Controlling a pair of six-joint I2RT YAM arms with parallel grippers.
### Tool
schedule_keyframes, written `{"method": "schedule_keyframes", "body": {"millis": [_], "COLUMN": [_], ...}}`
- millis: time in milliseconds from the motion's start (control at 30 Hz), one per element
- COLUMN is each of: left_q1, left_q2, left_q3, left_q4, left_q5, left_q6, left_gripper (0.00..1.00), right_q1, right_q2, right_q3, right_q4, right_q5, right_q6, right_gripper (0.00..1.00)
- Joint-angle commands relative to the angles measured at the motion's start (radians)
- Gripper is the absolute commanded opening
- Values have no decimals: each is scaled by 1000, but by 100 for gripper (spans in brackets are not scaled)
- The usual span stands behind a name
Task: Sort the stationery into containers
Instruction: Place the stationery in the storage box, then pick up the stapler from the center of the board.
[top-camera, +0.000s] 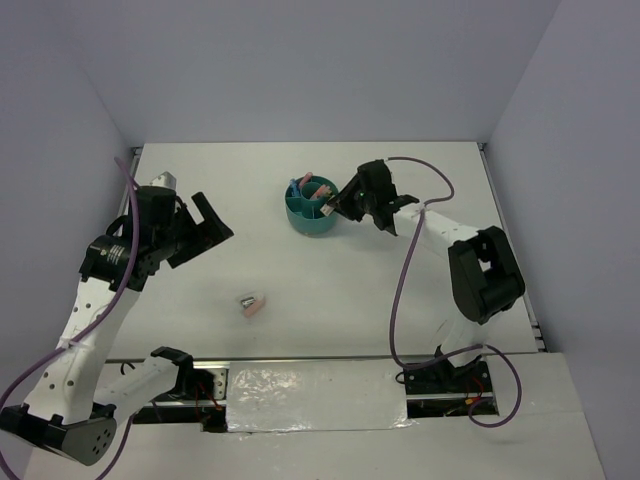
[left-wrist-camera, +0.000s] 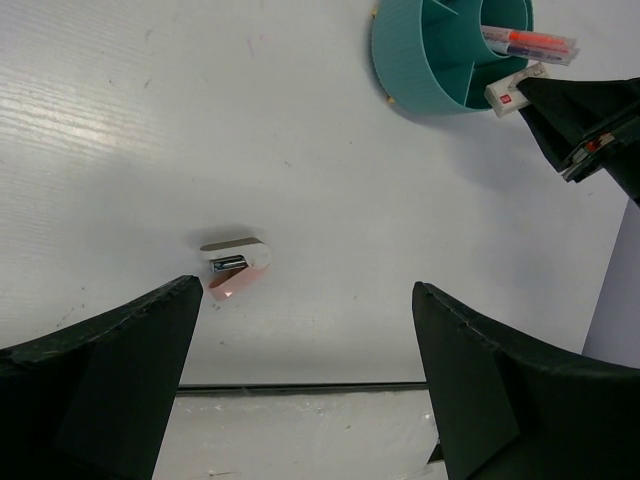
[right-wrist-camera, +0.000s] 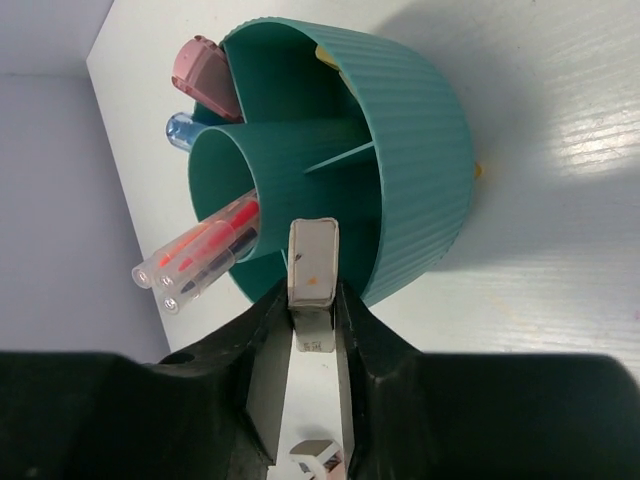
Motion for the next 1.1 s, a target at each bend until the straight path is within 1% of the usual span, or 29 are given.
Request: {"method": "schedule_keyframes", "body": {"millis": [0, 100, 133, 200, 233, 433, 567, 733, 800, 867, 933, 1000, 1033, 1067], "left_q1": [6, 6, 6, 7, 7, 7, 7, 4, 0, -10, -40, -104, -137, -198], "left_q2": [-17, -14, -14, -16, -16, -14, -2, -7, 6, 19, 35, 64, 94, 114], "left_q3": [27, 24, 21, 17, 14, -5, -58, -180, -254, -301, -348, -364, -366, -360], "left_q4": [9, 12, 14, 15, 17, 23, 19, 49, 61, 86, 103, 123, 129, 132], "left_q5": [-10, -9, -9, -7, -5, -1, 27, 93, 128, 142, 142, 107, 59, 23], "left_q6": [36, 40, 42, 45, 47, 76, 140, 217, 232, 231, 220, 212, 209, 209], "left_gripper": [99, 99, 99, 99, 99, 99, 99, 99, 99, 99, 99, 99, 99, 99], "right_q1": [-6, -4, -4, -6, -6, -14, -9, 11, 11, 13, 17, 22, 28, 29], "right_q2": [16, 30, 34, 37, 37, 4, -93, -226, -329, -381, -450, -487, -519, -535], "right_q3": [49, 70, 80, 86, 93, 100, 70, 34, -9, -34, -58, -74, -81, -94], "right_q4": [33, 18, 7, -2, -14, -16, 9, -45, -63, -77, -112, -143, -151, -161], "right_q5": [-13, -19, -19, -14, -10, -14, -10, 42, 55, 62, 93, 101, 90, 79], "right_q6": [-10, -16, -18, -19, -24, -22, -44, -142, -171, -206, -235, -294, -314, -355], "right_gripper": [32, 38, 42, 46, 52, 55, 58, 69, 74, 77, 78, 78, 79, 79]}}
